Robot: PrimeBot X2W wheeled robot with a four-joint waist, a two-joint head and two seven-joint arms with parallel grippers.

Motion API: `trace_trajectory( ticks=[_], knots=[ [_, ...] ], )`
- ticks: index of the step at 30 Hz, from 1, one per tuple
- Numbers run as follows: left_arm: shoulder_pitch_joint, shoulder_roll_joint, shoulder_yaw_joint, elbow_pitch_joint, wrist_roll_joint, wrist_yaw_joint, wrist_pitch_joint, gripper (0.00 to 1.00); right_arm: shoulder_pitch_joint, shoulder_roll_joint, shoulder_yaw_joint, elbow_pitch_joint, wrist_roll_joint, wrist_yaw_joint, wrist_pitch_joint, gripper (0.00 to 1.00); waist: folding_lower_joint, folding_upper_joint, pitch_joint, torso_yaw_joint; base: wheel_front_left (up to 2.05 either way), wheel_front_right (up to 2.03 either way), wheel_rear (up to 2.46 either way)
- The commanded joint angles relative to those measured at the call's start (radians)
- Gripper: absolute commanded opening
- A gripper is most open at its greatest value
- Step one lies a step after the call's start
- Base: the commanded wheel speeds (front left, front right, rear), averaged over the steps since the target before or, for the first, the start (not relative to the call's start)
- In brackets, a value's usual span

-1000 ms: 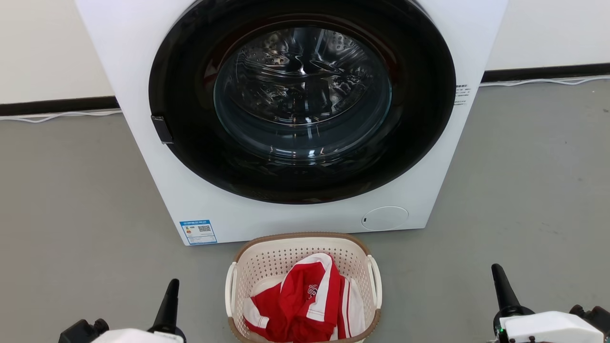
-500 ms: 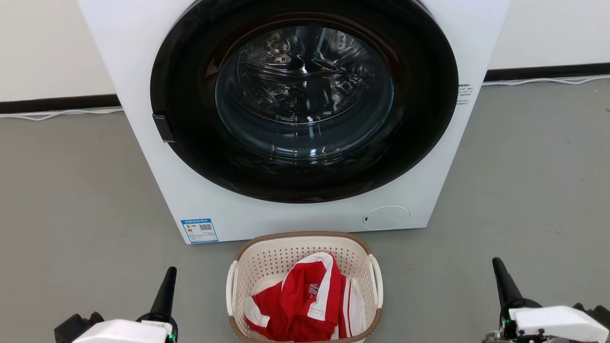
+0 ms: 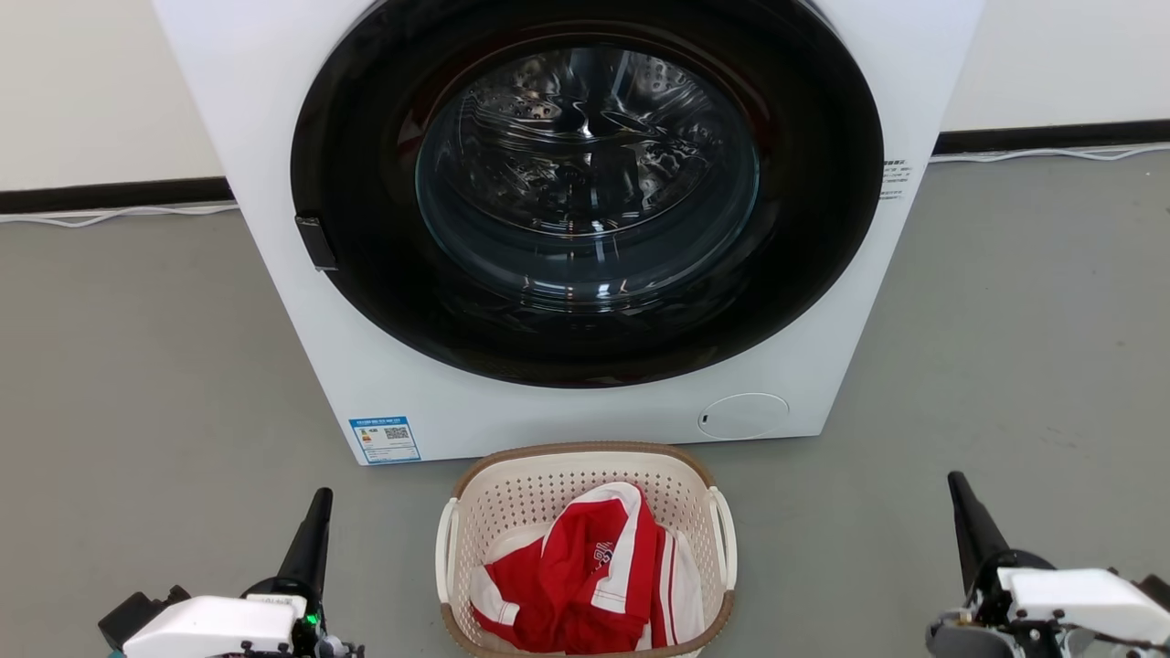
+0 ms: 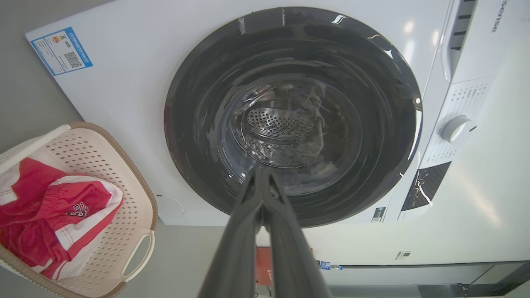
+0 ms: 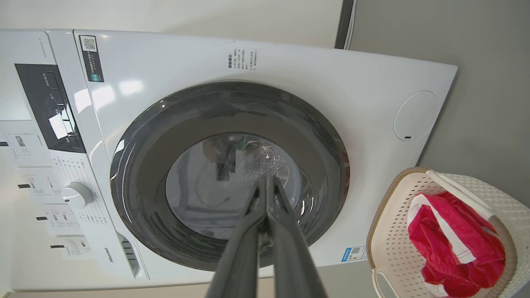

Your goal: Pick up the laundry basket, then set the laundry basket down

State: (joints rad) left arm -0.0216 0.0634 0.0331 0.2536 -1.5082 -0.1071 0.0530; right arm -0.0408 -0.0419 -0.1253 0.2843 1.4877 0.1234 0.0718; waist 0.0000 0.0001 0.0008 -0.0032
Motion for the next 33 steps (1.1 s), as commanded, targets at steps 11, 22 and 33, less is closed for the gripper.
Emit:
trace_trajectory(
  ticks=[11, 22, 33],
  knots=[
    [-0.084, 0.008, 0.051, -0.010, -0.125, -0.024, 0.037, 0.00, -0.067, -0.009, 0.012, -0.040, 0.121, 0.007, 0.041, 0.00, 0.0000, -0.0001, 0.002, 0.003, 0.00, 0.00, 0.00],
    [-0.084, 0.006, 0.055, -0.009, -0.122, -0.024, 0.039, 0.00, -0.067, -0.009, 0.012, -0.040, 0.121, 0.007, 0.041, 0.00, 0.0000, -0.0001, 0.002, 0.003, 0.00, 0.00, 0.00],
    [-0.084, 0.003, 0.058, -0.009, -0.119, -0.024, 0.042, 0.00, -0.067, -0.009, 0.011, -0.040, 0.121, 0.007, 0.041, 0.00, 0.0000, -0.0001, 0.002, 0.003, 0.00, 0.00, 0.00]
  ],
)
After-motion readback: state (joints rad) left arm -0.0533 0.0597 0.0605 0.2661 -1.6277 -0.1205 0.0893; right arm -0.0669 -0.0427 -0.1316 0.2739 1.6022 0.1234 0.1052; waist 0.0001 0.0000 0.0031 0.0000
